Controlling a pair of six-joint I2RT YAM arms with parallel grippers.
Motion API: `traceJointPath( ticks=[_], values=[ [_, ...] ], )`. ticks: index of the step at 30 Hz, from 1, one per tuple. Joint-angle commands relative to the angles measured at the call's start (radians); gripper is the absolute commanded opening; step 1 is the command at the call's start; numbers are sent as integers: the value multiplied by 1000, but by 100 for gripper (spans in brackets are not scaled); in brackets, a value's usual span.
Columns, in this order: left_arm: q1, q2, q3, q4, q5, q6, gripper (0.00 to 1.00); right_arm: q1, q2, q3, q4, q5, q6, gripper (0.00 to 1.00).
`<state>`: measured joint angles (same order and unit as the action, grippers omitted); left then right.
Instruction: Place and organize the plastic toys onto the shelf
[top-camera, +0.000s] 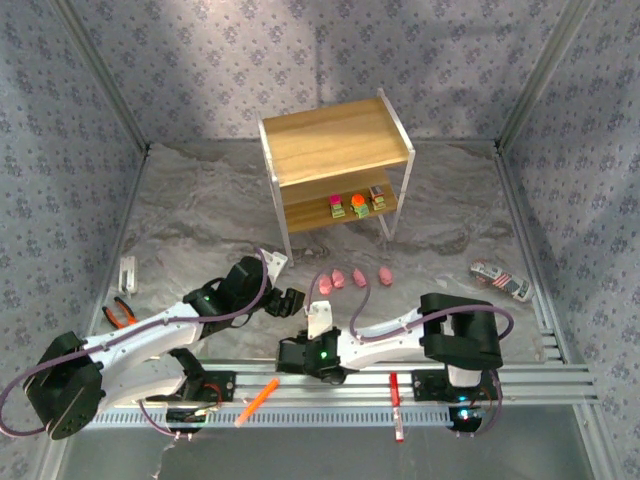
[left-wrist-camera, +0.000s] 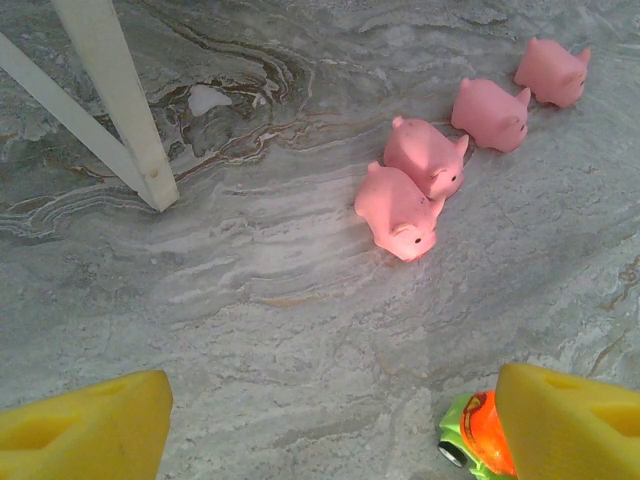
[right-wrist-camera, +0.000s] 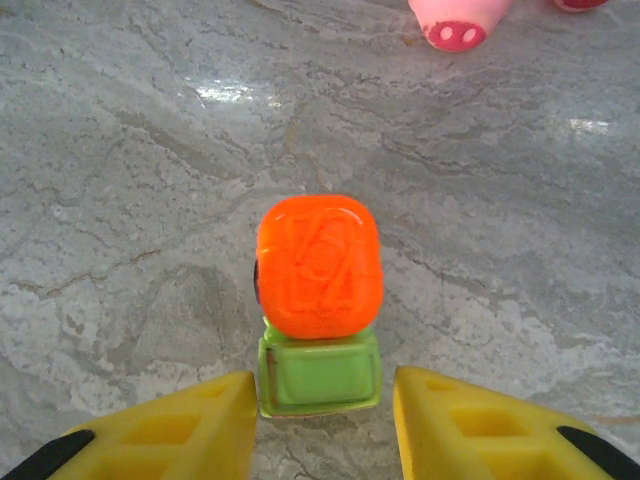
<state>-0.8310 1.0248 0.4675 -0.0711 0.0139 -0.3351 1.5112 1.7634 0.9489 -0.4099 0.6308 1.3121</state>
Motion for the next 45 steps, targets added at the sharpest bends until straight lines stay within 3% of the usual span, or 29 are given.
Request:
traceJointPath(
  ticks=[1, 26, 45],
  values=[
    [7, 8, -7, 21, 18, -15, 84, -6, 19, 19, 2, 0, -7, 42],
    [8, 19, -6, 27, 23, -15, 84, -32, 43, 24, 30, 0, -38, 42],
    [7, 21, -4, 25, 24, -15, 84, -25, 46, 41, 6, 30, -50, 31]
  ],
)
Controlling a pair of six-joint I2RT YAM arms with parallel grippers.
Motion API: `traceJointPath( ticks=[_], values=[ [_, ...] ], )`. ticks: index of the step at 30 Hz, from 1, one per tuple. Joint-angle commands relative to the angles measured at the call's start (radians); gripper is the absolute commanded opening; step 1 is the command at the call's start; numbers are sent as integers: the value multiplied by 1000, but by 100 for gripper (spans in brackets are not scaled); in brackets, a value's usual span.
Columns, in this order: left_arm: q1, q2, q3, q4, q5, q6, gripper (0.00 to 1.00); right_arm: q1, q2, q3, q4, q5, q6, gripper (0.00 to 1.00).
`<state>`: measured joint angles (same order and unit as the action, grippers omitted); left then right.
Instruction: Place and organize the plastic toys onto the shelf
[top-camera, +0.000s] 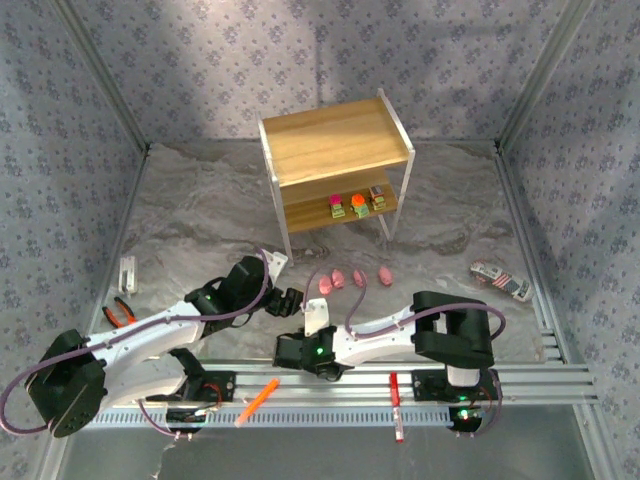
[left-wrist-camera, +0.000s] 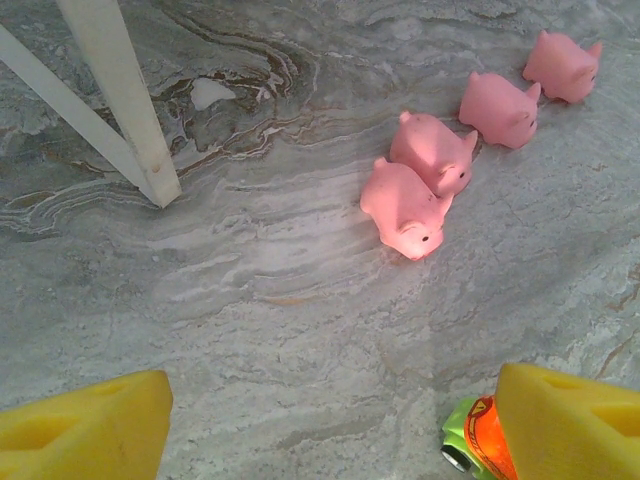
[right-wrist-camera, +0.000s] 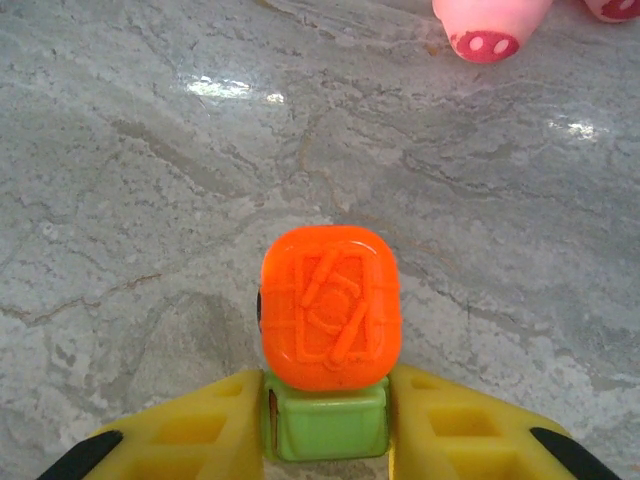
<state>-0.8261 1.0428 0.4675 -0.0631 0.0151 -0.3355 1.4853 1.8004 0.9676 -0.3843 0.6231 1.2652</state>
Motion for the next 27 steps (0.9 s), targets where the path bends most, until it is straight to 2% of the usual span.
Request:
traceJointPath(
  ticks=[1, 14, 27],
  values=[
    [2, 3, -4, 18, 23, -15, 84, 1, 8, 22, -21, 38, -1, 30],
    [1, 25, -3, 40, 72, -13, 84, 24, -58, -10, -81, 89, 41, 28],
    [1, 25, -6, 67, 120, -10, 84, 20, -249, -87, -253, 188, 101, 27]
  ],
)
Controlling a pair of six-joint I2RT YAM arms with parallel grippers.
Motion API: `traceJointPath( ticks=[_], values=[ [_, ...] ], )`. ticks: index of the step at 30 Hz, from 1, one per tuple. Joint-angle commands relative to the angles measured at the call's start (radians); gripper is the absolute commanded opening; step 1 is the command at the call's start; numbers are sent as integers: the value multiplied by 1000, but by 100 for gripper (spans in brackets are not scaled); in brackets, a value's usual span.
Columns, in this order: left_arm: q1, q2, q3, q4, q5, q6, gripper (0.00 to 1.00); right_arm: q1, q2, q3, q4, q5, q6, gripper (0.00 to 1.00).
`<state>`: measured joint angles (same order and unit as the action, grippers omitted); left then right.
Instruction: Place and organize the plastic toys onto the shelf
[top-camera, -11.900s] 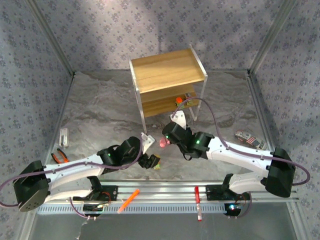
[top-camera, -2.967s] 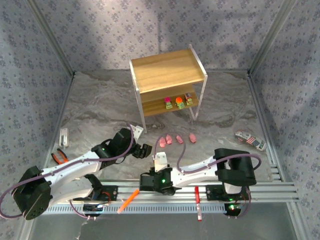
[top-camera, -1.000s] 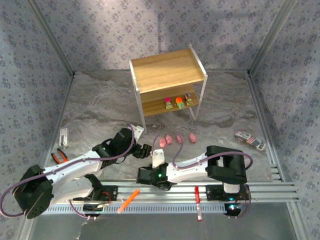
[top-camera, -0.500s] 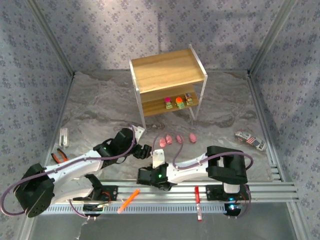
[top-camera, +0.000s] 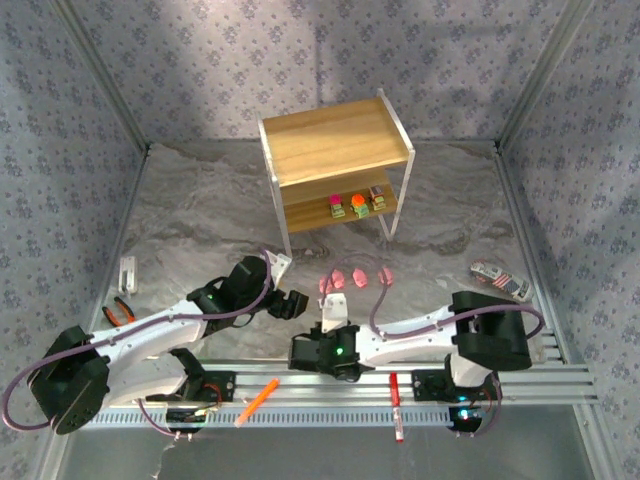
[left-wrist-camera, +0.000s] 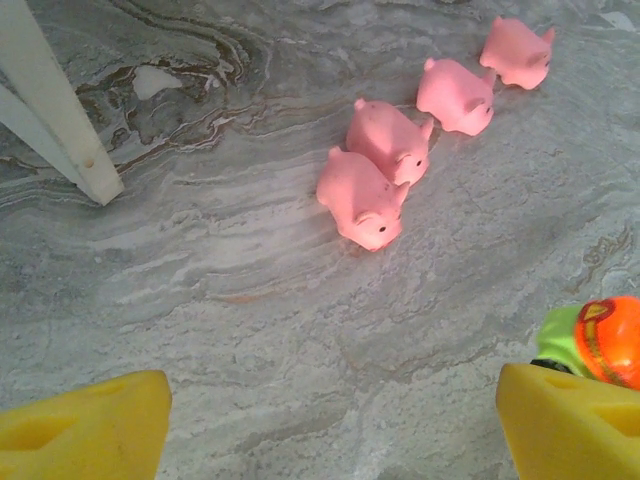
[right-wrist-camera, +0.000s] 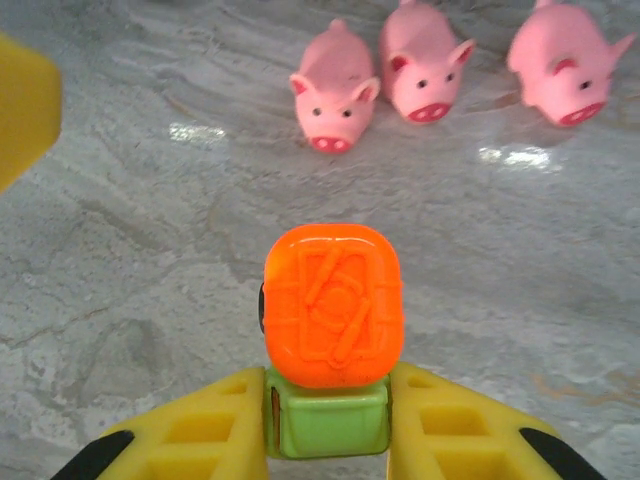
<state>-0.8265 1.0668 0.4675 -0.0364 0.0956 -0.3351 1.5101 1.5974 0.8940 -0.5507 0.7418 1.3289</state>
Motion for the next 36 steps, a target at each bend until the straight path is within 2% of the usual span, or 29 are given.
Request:
traceJointPath(
  ticks=[1, 11, 20, 36],
  values=[
    [2, 1, -7, 45, 48, -10, 84, -6, -59, -17, -94, 76, 33, 27],
    [-31, -21, -13, 78, 104, 7, 85, -70, -167, -3, -127, 116, -91, 28],
    [-46, -105, -40, 90, 90, 16, 85, -161, -208, 27, -54, 90, -271, 28],
    [-46, -238, -81, 79, 5, 16, 87, -317, -178, 150, 107, -25, -572, 28]
  ],
)
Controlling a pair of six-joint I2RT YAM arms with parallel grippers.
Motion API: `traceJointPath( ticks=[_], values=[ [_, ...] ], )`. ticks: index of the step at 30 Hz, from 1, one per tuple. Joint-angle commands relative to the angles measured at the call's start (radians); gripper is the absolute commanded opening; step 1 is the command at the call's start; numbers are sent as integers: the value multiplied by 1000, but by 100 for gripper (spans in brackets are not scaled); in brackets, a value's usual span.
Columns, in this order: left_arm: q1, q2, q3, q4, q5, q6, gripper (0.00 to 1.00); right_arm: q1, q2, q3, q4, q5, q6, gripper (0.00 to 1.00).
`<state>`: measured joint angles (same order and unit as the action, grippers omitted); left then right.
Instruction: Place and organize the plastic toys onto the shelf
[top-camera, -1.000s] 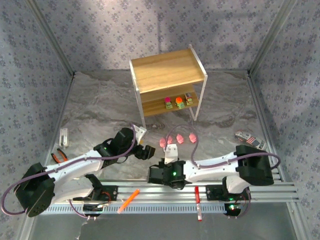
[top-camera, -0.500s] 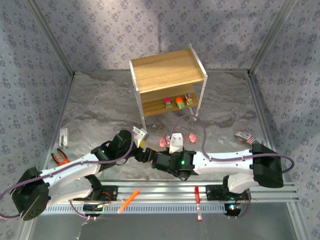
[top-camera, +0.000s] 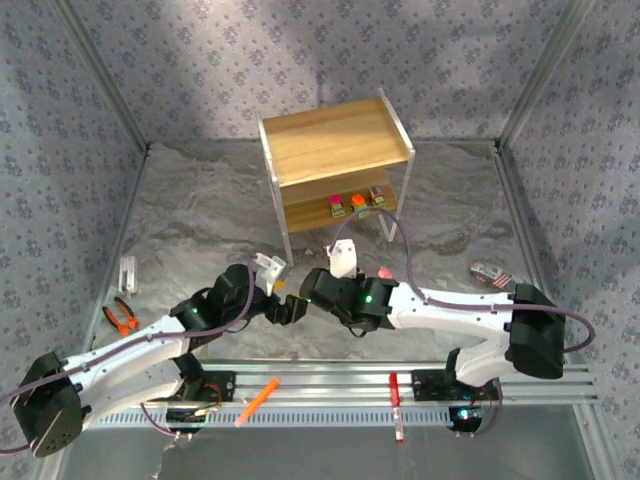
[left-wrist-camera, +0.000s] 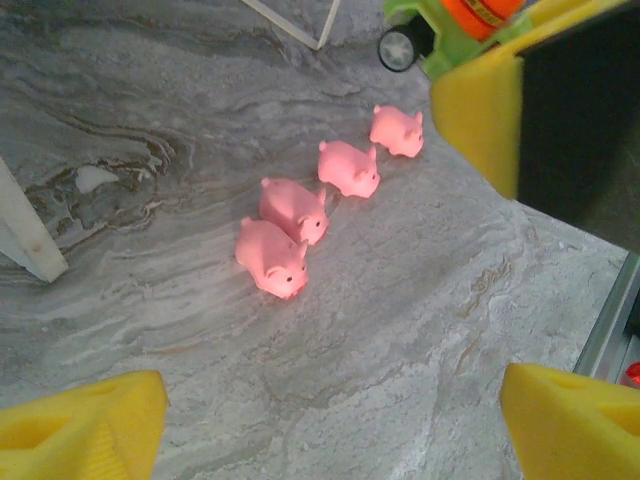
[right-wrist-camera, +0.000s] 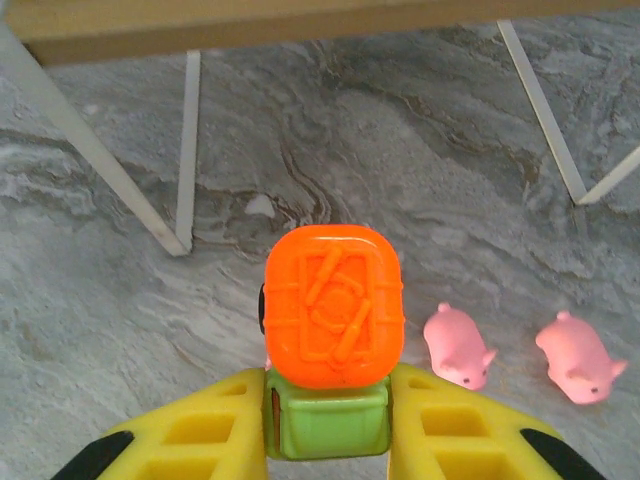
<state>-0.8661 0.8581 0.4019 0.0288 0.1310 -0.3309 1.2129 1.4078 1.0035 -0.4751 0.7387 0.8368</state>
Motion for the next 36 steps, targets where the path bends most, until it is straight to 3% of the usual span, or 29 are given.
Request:
traceJointPath(
  ticks=[1, 15, 36],
  values=[
    [-6, -34, -17, 13, -35, 12, 87, -27, 15, 47, 38, -27, -91, 28],
    [-6, -72, -22, -23, -117, 10, 87, -125, 96, 162, 133, -109, -266, 28],
    [-5, -97, -25, -49, -147, 9, 87, -223, 192, 278, 174, -167, -351, 28]
  ],
)
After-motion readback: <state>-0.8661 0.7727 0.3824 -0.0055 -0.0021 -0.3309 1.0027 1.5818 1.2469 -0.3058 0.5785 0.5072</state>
